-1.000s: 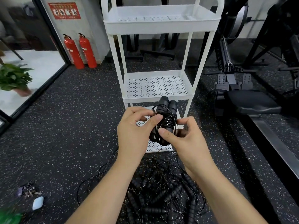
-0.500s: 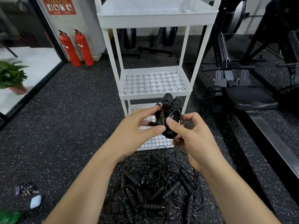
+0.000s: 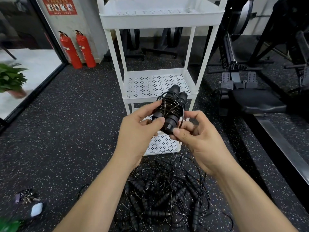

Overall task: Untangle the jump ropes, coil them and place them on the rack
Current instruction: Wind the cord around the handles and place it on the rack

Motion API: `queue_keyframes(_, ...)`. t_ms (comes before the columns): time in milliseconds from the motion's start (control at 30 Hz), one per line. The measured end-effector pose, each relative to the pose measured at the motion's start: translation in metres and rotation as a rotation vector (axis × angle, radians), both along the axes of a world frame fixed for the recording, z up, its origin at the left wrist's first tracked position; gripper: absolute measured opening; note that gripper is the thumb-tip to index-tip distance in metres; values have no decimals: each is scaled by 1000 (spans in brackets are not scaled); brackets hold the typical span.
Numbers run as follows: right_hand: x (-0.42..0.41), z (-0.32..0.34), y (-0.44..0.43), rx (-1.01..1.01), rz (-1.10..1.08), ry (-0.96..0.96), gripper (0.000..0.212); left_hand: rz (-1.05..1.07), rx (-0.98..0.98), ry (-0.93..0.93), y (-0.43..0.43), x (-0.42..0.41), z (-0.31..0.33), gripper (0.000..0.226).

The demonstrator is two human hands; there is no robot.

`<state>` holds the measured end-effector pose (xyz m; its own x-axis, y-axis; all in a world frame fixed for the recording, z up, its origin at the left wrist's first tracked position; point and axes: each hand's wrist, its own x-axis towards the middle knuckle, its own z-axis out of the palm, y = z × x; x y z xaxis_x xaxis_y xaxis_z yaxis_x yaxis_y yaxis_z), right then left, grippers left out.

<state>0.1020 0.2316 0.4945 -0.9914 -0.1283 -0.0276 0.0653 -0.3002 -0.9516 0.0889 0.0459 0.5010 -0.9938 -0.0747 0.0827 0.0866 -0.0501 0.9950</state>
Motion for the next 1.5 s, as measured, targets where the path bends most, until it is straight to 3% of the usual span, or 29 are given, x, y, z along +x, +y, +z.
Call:
queue_keyframes(133,-2,-3,0,219,-62,104,45,6,228,-105,2,-1,-1,42)
queue_keyframes(467,-1,1,-1,699,-321,280,51,-27,393,-230,11,-1,-5,34)
queue_keyframes(600,-4,2,3,612,-271,142,53,-28,447,-300,13,1,-8,35)
queue_keyframes(733,-10,8,20,672,-202,-18,86,-107,563,-372,6,4,-9,50)
queue_keyframes(800,-9,9,22,400,-51,-135,89,-164,582,-395,5,4,-7,51)
queue_keyframes(900,-7,9,19,7,102,-159,48,-244,441,-374,7,6,-4,42)
queue_keyframes(1033,-9,6,23,-110,122,-145,51,-279,220,-250,3,6,-4,31)
queue_keyframes(1267,-8,8,21,-122,279,-155,44,-179,40,-77,2,7,-10,36)
queue_keyframes(1400,-9,2,9,14,123,-109,40,-140,-107,-12,4,8,-12,35)
queue_keyframes(1500,-7,2,8,189,2,-47,54,-130,-180,9,2,8,-10,36)
